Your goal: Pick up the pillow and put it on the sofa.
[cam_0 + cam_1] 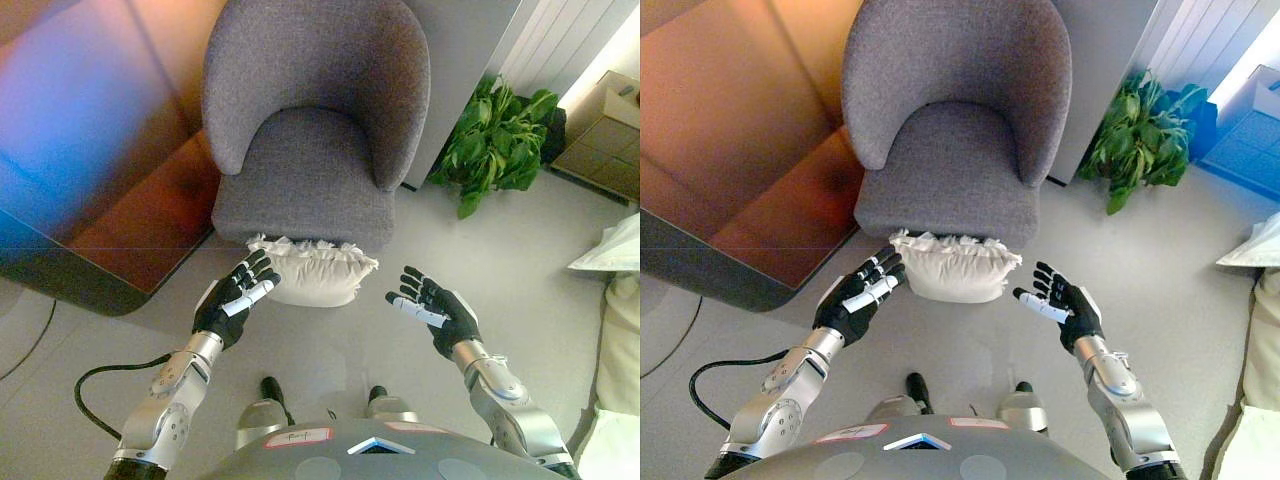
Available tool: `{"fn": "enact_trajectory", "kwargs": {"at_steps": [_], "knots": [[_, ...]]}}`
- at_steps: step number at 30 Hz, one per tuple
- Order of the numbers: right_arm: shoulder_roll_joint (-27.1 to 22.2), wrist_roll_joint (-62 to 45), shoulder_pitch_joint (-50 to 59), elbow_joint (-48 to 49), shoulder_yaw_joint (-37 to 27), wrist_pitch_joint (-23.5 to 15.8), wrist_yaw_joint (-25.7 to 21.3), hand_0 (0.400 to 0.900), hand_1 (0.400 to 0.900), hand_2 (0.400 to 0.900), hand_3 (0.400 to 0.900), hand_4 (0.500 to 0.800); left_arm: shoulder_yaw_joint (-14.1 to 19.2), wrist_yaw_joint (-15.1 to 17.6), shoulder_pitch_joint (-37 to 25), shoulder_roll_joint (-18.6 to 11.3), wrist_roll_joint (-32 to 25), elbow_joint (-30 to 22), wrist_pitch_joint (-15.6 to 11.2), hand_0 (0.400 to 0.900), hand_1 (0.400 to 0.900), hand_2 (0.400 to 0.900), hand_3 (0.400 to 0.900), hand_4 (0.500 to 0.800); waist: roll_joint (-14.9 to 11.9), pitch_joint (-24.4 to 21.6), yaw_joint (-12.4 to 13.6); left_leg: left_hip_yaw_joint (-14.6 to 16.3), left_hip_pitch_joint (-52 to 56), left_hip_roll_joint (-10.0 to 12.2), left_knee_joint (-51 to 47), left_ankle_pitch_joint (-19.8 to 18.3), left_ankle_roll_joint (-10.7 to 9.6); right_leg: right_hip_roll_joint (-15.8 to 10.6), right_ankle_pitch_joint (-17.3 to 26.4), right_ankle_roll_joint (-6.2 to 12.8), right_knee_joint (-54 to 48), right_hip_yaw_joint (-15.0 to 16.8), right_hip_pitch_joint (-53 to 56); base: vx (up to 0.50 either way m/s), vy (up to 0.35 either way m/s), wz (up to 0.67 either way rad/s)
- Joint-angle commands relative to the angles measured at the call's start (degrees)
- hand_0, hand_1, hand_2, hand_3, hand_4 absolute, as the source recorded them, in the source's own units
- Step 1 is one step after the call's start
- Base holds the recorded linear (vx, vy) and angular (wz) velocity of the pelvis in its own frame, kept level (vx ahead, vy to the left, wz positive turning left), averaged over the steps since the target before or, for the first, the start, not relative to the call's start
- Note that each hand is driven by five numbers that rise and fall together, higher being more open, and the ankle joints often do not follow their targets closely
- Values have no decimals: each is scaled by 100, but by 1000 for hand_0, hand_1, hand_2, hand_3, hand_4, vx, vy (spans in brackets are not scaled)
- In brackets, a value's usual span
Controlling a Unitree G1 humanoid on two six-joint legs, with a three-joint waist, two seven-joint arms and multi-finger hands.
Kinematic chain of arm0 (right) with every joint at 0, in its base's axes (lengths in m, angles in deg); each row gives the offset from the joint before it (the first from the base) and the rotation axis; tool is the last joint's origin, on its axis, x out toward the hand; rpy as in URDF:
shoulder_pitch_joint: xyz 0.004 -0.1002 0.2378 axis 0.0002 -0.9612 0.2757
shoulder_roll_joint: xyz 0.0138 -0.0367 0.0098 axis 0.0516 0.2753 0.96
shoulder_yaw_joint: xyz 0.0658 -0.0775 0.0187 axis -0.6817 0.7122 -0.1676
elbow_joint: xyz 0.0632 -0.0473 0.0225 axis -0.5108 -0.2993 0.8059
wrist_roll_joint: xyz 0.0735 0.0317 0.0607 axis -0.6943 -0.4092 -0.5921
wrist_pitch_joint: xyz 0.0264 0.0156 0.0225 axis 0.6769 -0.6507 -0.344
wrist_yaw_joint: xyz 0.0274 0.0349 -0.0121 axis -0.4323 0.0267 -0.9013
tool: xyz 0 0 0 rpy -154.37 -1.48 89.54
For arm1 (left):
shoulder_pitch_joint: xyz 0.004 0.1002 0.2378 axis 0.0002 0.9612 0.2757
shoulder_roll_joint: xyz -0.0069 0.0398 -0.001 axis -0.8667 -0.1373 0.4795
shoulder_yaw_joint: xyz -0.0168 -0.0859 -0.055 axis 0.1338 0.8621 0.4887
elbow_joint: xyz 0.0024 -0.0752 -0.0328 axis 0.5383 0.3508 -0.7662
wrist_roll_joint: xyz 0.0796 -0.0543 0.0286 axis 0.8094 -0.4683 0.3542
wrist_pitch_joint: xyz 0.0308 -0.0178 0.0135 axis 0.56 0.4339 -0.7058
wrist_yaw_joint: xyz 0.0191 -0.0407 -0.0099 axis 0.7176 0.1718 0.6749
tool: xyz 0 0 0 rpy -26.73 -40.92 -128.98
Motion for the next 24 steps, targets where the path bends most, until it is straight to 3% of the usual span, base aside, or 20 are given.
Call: {"fn": "enact_trajectory", "kwargs": {"at_steps": [1, 9, 24], "knots": [[-66, 73, 558, 410, -204, -588, -35, 900, 900, 900, 900, 800, 387, -239, -469, -59, 125, -229, -375, 900, 900, 900, 900, 800, 111, -63, 186, -96, 633, 278, 42, -581, -112, 84, 356, 50, -3, -62, -357, 0, 0, 0], [-83, 44, 590, 383, -156, -588, -39, 900, 900, 900, 900, 800, 319, -141, -552, -34, 43, -187, -432, 900, 900, 900, 900, 800, 106, -68, 171, -104, 634, 286, 52, -590, -116, 104, 343, 42, -3, -31, -362, 0, 0, 0], [-88, 104, 490, 394, -205, -666, -11, 900, 900, 900, 900, 800, 402, -249, -420, -61, 75, -258, -366, 900, 900, 900, 900, 800, 95, -45, 208, -138, 626, 362, 76, -561, -152, 165, 292, -10, -3, -51, -346, 9, -30, 1]]}}
